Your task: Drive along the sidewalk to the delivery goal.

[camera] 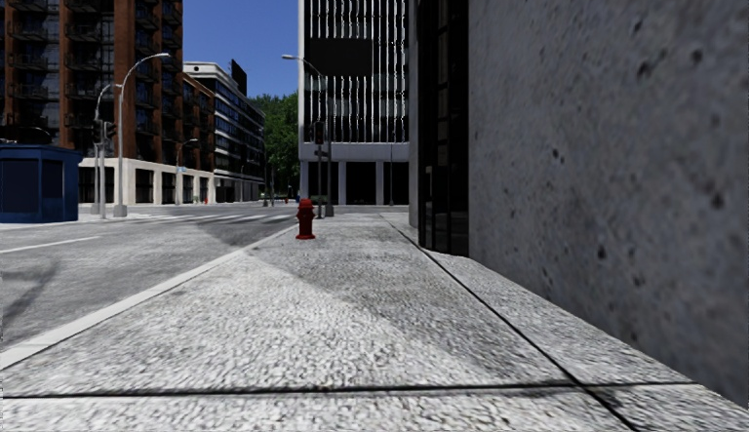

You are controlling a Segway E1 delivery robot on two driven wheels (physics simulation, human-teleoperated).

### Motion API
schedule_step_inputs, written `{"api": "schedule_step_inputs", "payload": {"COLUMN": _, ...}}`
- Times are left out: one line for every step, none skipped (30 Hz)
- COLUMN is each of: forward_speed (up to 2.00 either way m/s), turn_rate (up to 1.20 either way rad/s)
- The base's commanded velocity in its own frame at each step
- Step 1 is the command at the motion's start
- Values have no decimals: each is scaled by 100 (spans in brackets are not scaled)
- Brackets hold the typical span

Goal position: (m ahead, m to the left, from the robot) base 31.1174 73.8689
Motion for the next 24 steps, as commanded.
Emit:
{"api": "schedule_step_inputs", "payload": {"forward_speed": 200, "turn_rate": 0}}
{"api": "schedule_step_inputs", "payload": {"forward_speed": 200, "turn_rate": 0}}
{"api": "schedule_step_inputs", "payload": {"forward_speed": 200, "turn_rate": 0}}
{"api": "schedule_step_inputs", "payload": {"forward_speed": 200, "turn_rate": 0}}
{"api": "schedule_step_inputs", "payload": {"forward_speed": 200, "turn_rate": 0}}
{"api": "schedule_step_inputs", "payload": {"forward_speed": 200, "turn_rate": 0}}
{"api": "schedule_step_inputs", "payload": {"forward_speed": 200, "turn_rate": 0}}
{"api": "schedule_step_inputs", "payload": {"forward_speed": 200, "turn_rate": 0}}
{"api": "schedule_step_inputs", "payload": {"forward_speed": 200, "turn_rate": 0}}
{"api": "schedule_step_inputs", "payload": {"forward_speed": 200, "turn_rate": 0}}
{"api": "schedule_step_inputs", "payload": {"forward_speed": 200, "turn_rate": 0}}
{"api": "schedule_step_inputs", "payload": {"forward_speed": 200, "turn_rate": 0}}
{"api": "schedule_step_inputs", "payload": {"forward_speed": 200, "turn_rate": 0}}
{"api": "schedule_step_inputs", "payload": {"forward_speed": 200, "turn_rate": 0}}
{"api": "schedule_step_inputs", "payload": {"forward_speed": 200, "turn_rate": 0}}
{"api": "schedule_step_inputs", "payload": {"forward_speed": 200, "turn_rate": 0}}
{"api": "schedule_step_inputs", "payload": {"forward_speed": 200, "turn_rate": 0}}
{"api": "schedule_step_inputs", "payload": {"forward_speed": 200, "turn_rate": 0}}
{"api": "schedule_step_inputs", "payload": {"forward_speed": 200, "turn_rate": 0}}
{"api": "schedule_step_inputs", "payload": {"forward_speed": 200, "turn_rate": 0}}
{"api": "schedule_step_inputs", "payload": {"forward_speed": 200, "turn_rate": 0}}
{"api": "schedule_step_inputs", "payload": {"forward_speed": 200, "turn_rate": 0}}
{"api": "schedule_step_inputs", "payload": {"forward_speed": 200, "turn_rate": 0}}
{"api": "schedule_step_inputs", "payload": {"forward_speed": 200, "turn_rate": 0}}
